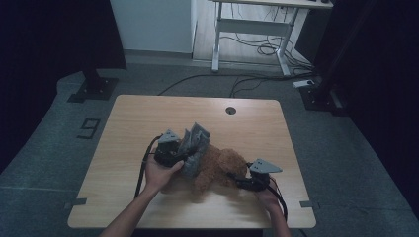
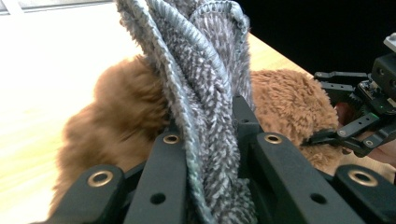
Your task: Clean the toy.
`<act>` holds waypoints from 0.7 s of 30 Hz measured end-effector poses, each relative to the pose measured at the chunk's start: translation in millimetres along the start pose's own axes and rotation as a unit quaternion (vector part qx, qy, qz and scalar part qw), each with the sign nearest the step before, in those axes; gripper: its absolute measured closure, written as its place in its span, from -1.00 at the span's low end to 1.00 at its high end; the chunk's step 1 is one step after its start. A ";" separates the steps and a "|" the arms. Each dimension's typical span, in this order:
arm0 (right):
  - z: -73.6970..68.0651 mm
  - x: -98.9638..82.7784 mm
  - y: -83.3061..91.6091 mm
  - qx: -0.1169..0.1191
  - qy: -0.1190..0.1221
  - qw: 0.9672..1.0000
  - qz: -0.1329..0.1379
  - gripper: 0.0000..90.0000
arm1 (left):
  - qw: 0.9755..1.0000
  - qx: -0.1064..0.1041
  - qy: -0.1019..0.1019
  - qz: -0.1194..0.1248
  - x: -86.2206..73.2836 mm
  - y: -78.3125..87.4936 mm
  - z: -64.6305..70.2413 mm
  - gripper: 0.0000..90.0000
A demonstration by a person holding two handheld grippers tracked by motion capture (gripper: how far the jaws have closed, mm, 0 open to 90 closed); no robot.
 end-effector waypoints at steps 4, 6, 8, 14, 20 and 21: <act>0.2 0.5 -0.1 -0.001 -0.006 1.000 -0.004 -0.28 | 1.000 0.002 0.013 0.005 -6.9 6.3 -10.1 0.77; 1.3 0.3 -0.1 -0.003 -0.012 1.000 -0.006 -0.33 | 1.000 0.006 0.021 0.006 -11.6 9.7 -16.4 0.77; 2.2 0.3 0.0 -0.004 -0.023 1.000 -0.009 -0.43 | 1.000 0.008 0.028 0.007 -15.5 12.5 -21.1 0.77; 4.7 -1.9 0.7 0.000 -0.056 0.998 -0.023 -0.50 | 0.998 0.018 0.055 -0.007 -42.7 13.7 -38.7 0.78; 7.9 -7.2 2.5 0.011 -0.092 0.995 -0.045 -0.50 | 0.997 0.004 0.077 -0.032 -69.3 5.5 -43.3 0.78; 7.7 -8.0 2.9 0.013 -0.092 0.994 -0.050 -0.50 | 0.997 0.003 0.075 -0.031 -69.9 5.4 -42.7 0.78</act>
Point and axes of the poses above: each handheld gripper's, and its own axes: y roughly backward along the jaws, x roughly out of its top, z roughly to its right, the point moved 7 cm from there along -y, roughly forward along the jaws, and after that the axes turned 6 degrees about x, right-handed, at the moved point
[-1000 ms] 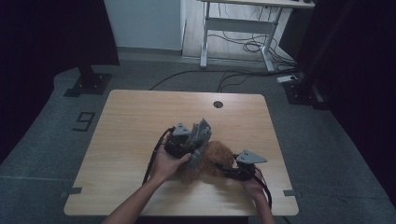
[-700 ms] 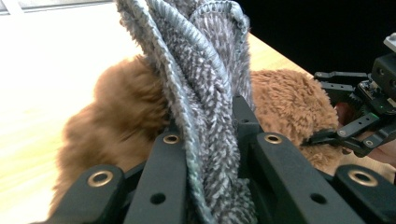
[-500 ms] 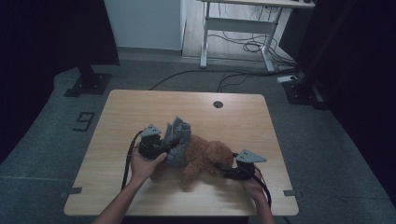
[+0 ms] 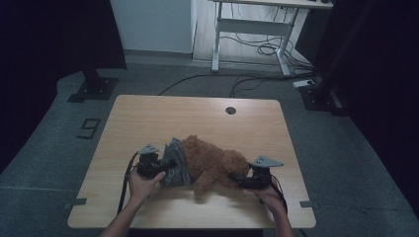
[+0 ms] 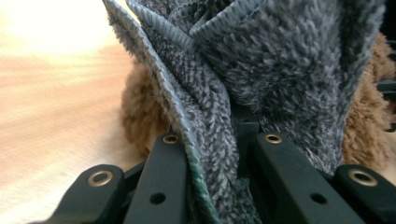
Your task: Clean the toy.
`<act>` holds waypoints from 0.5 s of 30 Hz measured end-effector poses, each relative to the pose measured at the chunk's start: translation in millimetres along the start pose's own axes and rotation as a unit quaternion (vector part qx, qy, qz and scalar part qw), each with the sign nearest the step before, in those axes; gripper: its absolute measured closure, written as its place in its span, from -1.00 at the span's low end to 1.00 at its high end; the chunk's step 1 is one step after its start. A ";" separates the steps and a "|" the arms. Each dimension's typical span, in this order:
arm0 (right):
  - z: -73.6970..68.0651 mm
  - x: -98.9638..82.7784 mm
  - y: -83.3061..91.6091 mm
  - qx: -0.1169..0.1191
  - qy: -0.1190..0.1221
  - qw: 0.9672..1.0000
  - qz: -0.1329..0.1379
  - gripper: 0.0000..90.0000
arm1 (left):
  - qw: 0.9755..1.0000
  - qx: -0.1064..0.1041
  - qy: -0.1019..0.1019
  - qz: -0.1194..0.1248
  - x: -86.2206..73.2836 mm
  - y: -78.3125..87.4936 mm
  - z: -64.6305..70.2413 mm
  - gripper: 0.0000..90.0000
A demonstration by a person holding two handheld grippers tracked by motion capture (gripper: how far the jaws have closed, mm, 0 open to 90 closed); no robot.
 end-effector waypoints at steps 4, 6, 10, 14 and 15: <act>-0.2 -2.5 2.0 -0.002 -0.007 1.000 -0.015 -0.59 | 1.000 -0.002 -0.011 -0.002 -5.5 0.8 8.8 0.78; 0.1 -4.2 2.3 -0.005 -0.016 1.000 -0.023 -0.71 | 1.000 -0.001 -0.014 -0.001 -9.5 1.0 12.0 0.78; 1.5 -9.1 1.0 0.003 -0.042 0.998 -0.039 -0.80 | 1.000 -0.009 -0.007 -0.003 -16.4 -0.9 11.4 0.78; -1.3 -9.2 0.5 0.014 -0.041 0.998 -0.040 -0.58 | 1.000 -0.014 -0.003 -0.007 -16.5 -3.2 10.8 0.78; -2.3 -9.0 0.5 0.018 -0.038 0.998 -0.038 -0.45 | 1.000 -0.017 0.001 -0.009 -16.4 -4.5 11.2 0.78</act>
Point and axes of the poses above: each handheld gripper's, and its own axes: y roughly backward along the jaws, x roughly out of its top, z roughly to its right, the point moved 7 cm from there along -y, roughly forward along the jaws, and after that the axes turned 6 degrees about x, right-handed, at the moved point
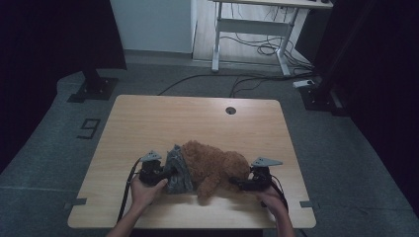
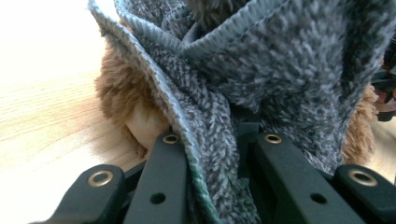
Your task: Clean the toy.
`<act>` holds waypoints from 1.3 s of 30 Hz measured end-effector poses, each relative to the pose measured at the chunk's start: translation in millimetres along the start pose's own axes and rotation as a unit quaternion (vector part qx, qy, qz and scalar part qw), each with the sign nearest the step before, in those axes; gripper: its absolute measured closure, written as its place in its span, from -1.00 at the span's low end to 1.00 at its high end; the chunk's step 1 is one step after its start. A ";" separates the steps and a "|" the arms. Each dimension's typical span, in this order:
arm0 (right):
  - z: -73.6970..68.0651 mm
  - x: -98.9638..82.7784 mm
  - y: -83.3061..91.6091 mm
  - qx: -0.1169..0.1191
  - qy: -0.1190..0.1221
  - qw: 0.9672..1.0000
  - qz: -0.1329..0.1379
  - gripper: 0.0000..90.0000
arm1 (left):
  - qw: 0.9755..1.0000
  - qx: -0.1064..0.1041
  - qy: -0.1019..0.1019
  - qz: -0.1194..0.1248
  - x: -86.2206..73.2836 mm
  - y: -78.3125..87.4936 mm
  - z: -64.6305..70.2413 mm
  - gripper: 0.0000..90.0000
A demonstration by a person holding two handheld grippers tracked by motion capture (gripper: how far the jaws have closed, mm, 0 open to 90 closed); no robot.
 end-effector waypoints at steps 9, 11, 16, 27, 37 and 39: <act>-18.5 16.1 -3.1 -0.041 0.113 0.992 0.042 0.03 | 1.000 0.002 0.006 0.000 4.6 -1.5 -4.0 0.80; -19.1 21.1 -7.1 -0.058 0.142 0.987 0.052 0.02 | 1.000 0.010 0.000 0.001 8.4 -1.2 -6.1 0.80; -17.8 33.8 -17.7 -0.100 0.192 0.974 0.062 -0.10 | 1.000 0.021 0.009 0.002 14.3 -4.5 -16.8 0.80; -5.3 9.0 -5.9 -0.082 0.207 0.974 0.043 -0.42 | 0.999 0.012 -0.019 0.040 36.6 40.4 1.3 0.76; -4.6 5.4 -2.4 -0.077 0.191 0.977 0.045 -0.54 | 0.995 -0.003 -0.072 0.065 121.0 27.3 52.6 0.75; -4.7 5.2 -2.7 -0.077 0.189 0.978 0.047 -0.55 | 0.996 0.003 -0.078 0.048 125.9 11.6 57.0 0.75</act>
Point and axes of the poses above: each handheld gripper's, and its own axes: y roughly backward along the jaws, x roughly out of its top, z roughly to its right, the point moved 7 cm from there along -y, roughly forward along the jaws, and after that the axes turned 6 degrees about x, right-handed, at the moved point
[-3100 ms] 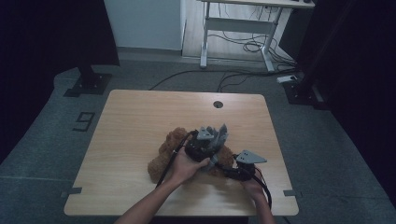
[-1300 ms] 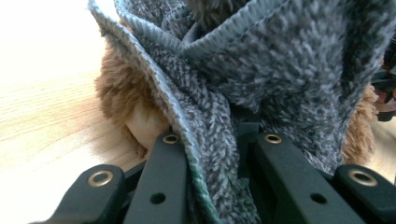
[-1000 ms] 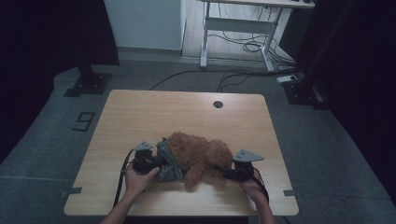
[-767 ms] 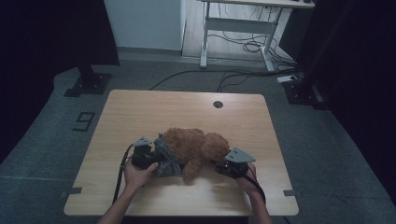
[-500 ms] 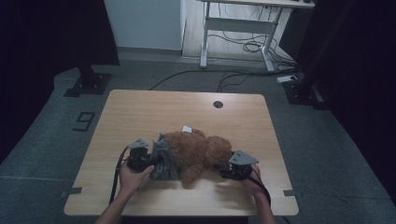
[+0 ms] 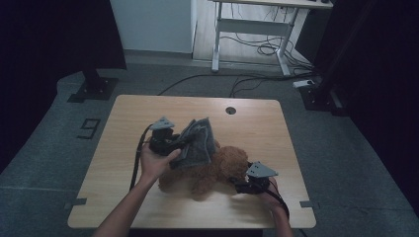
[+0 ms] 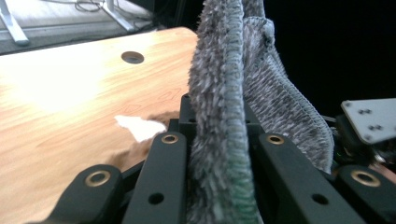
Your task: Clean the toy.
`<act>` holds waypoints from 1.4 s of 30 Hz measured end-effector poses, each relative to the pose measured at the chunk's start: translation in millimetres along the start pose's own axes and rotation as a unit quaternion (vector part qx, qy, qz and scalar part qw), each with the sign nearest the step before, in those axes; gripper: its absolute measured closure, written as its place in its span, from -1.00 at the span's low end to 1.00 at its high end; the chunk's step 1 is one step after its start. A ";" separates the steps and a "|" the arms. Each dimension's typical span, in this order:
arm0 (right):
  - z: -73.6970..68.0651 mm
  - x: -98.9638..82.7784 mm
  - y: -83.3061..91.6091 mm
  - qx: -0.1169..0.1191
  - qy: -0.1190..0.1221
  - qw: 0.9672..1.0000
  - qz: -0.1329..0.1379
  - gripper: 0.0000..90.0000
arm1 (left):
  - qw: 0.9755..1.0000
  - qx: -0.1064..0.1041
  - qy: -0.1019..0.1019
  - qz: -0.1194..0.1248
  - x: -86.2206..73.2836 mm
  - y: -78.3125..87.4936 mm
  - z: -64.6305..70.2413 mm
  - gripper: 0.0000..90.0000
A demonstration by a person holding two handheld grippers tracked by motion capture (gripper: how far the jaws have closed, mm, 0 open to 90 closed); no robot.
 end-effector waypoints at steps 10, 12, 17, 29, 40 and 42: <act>4.5 2.5 1.9 0.003 -0.067 0.998 0.006 -0.81 | 0.998 0.023 -0.010 -0.058 -30.3 -36.9 -3.0 0.76; 6.6 6.7 6.9 0.015 -0.095 0.995 0.021 -0.87 | 0.998 0.018 -0.007 -0.065 -41.0 -38.1 -3.5 0.76; 13.7 15.8 24.3 0.020 -0.145 0.987 0.064 -0.88 | 0.998 0.005 0.005 -0.057 -62.5 -36.0 -4.3 0.76; 10.8 11.2 8.9 0.032 -0.183 0.983 0.013 -0.87 | 0.999 -0.015 0.005 -0.047 -81.1 -24.1 6.6 0.77; 5.3 13.2 12.3 0.004 -0.127 0.992 0.007 -0.23 | 0.997 -0.050 -0.051 -0.019 -23.5 -39.3 75.9 0.76; 3.7 13.2 12.4 0.000 -0.120 0.993 0.005 -0.22 | 0.996 -0.056 -0.062 -0.015 -10.9 -53.7 96.2 0.76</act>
Point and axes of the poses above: each handheld gripper's, and its own axes: y roughly backward along the jaws, x roughly out of its top, z roughly to its right, the point moved 7 cm from there along -y, roughly forward along the jaws, and after that the axes turned 6 degrees about x, right-handed, at the moved point
